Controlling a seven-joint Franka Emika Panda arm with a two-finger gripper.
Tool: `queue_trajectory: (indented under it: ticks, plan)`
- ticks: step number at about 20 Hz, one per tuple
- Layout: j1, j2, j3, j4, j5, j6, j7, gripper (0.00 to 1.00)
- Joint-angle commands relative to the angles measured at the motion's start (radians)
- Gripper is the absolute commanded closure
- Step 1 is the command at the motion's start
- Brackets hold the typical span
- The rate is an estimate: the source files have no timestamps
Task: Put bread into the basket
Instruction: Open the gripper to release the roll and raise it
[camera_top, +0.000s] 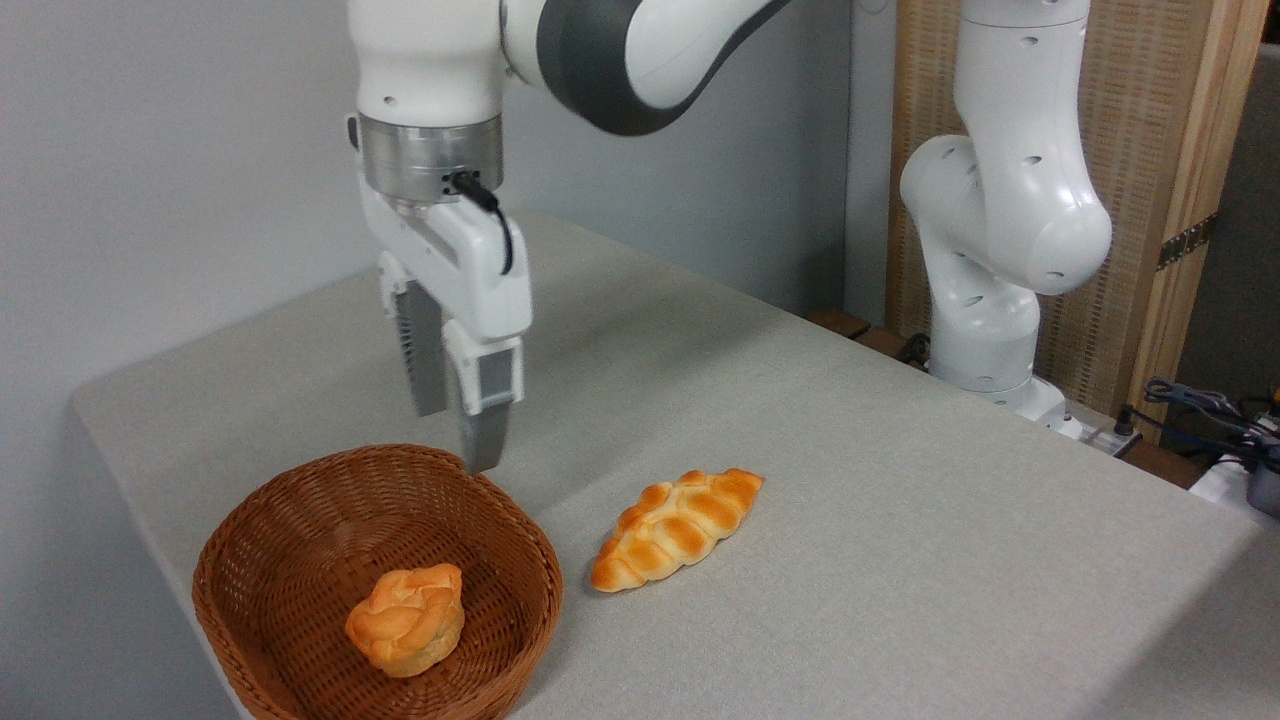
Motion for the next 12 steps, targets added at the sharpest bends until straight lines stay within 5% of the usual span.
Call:
queue_trajectory:
  ticks: [1,5,12]
  plan:
    - [-0.008,-0.033,0.026,0.001,-0.002,-0.1,-0.03,0.0]
    - [-0.008,-0.035,0.029,0.001,-0.002,-0.132,-0.11,0.0]
    - [-0.008,-0.035,0.047,0.002,-0.002,-0.133,-0.099,0.0]
